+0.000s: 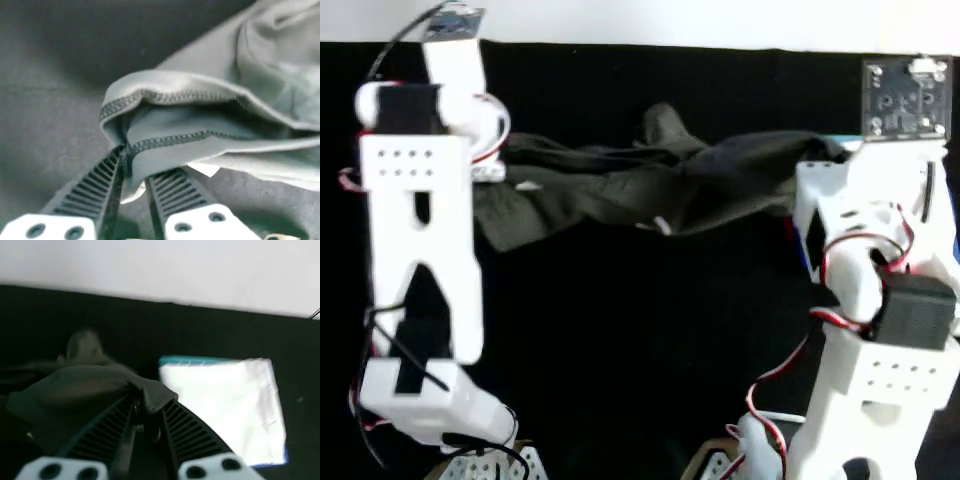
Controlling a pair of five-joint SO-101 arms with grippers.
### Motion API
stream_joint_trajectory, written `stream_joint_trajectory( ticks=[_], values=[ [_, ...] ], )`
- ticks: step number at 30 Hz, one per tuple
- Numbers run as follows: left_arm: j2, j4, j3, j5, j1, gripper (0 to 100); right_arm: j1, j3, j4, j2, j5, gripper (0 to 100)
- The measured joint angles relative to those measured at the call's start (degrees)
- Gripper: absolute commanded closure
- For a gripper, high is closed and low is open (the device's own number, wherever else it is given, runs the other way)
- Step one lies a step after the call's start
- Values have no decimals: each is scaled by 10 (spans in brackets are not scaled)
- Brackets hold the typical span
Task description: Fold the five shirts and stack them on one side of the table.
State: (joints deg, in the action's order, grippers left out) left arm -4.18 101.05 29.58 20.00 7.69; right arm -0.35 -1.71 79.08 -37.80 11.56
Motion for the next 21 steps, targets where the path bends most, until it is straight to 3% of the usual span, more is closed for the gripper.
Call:
stream_joint_trajectory(
  ticks=[4,8,14,21],
  values=[
    [-17,-3,-130,21,11,982,-22,19,29,10,0,992],
    [-95,-43,-229,26,33,886,-46,98,33,-4,0,992],
    [-227,-42,-236,66,70,861,-65,298,-5,-143,0,992],
    [-236,-11,-192,94,102,861,45,486,-40,-295,99,992]
  ],
)
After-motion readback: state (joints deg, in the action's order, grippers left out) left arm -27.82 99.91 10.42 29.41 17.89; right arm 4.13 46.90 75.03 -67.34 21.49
